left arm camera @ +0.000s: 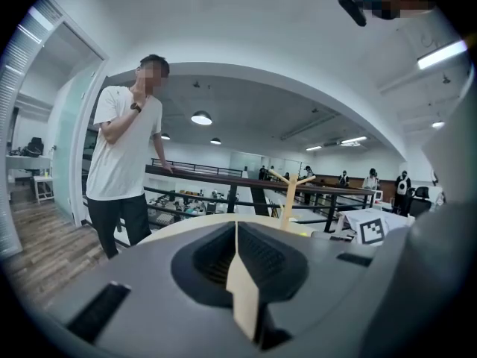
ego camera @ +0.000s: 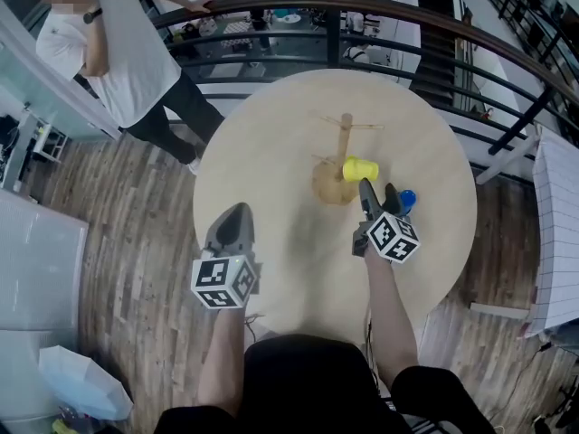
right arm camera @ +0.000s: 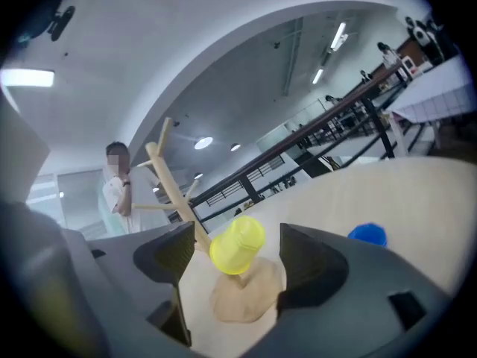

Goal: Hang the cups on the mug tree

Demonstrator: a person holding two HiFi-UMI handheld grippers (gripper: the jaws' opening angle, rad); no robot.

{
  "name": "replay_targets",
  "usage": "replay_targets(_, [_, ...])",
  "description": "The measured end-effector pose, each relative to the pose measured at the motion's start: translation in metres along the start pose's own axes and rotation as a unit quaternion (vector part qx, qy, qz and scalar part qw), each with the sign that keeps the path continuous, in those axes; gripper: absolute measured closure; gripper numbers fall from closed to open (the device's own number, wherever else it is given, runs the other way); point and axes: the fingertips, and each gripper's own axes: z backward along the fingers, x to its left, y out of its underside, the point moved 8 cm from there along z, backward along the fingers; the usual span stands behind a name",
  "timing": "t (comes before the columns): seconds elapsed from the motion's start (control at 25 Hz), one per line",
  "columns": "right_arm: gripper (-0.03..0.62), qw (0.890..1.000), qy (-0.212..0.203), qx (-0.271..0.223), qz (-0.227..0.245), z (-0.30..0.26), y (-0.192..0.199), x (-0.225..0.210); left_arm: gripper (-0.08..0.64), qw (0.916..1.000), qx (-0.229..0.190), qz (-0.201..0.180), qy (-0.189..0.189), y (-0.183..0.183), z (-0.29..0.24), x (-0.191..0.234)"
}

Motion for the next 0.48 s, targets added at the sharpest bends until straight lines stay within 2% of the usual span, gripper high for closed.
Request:
replay_targets(0.08, [0.244, 0.998, -0.016, -0.017, 0.056, 0.024, -0.017, 0.015, 0.546, 0.9998, 0.0, 0.003, 0.018, 0.001, -0.007, -0.009])
replay_targets(0.2, [0.245, 0.988, -0.043, -0.056, 0.14, 0.067, -0.046, 0.047, 0.546, 0.9986, 0.0, 0.012, 0.052, 0.003, -0.018, -0.028])
replay_targets(0.28, [0.245, 0.974, -0.054, -0.083, 0.203, 0.1, -0.061, 0.072, 0.546, 0.9969, 0.002, 0.019, 0.076, 0.006, -0.026, -0.044])
replay_targets(0.36, [0.249, 0.956, -0.042, -0.099, 0.272, 0.13, -0.066, 0.091, 0.546, 0.9949, 0.005, 0.02, 0.099, 0.009, -0.033, -0.062])
replay_targets(0.4, [0.279, 0.949, -0.027, -0.101, 0.297, 0.142, -0.064, 0.096, 0.546, 0.9937, 0.006, 0.018, 0.11, 0.011, -0.035, -0.07])
replay_targets(0.44, [0.341, 0.944, -0.01, -0.097, 0.314, 0.151, -0.06, 0.098, 0.546, 0.9925, 0.007, 0.015, 0.121, 0.012, -0.037, -0.078])
replay_targets(0.48, [0.436, 0.942, 0.007, -0.088, 0.324, 0.158, -0.055, 0.095, 0.546, 0.9912, 0.008, 0.01, 0.132, 0.014, -0.039, -0.086])
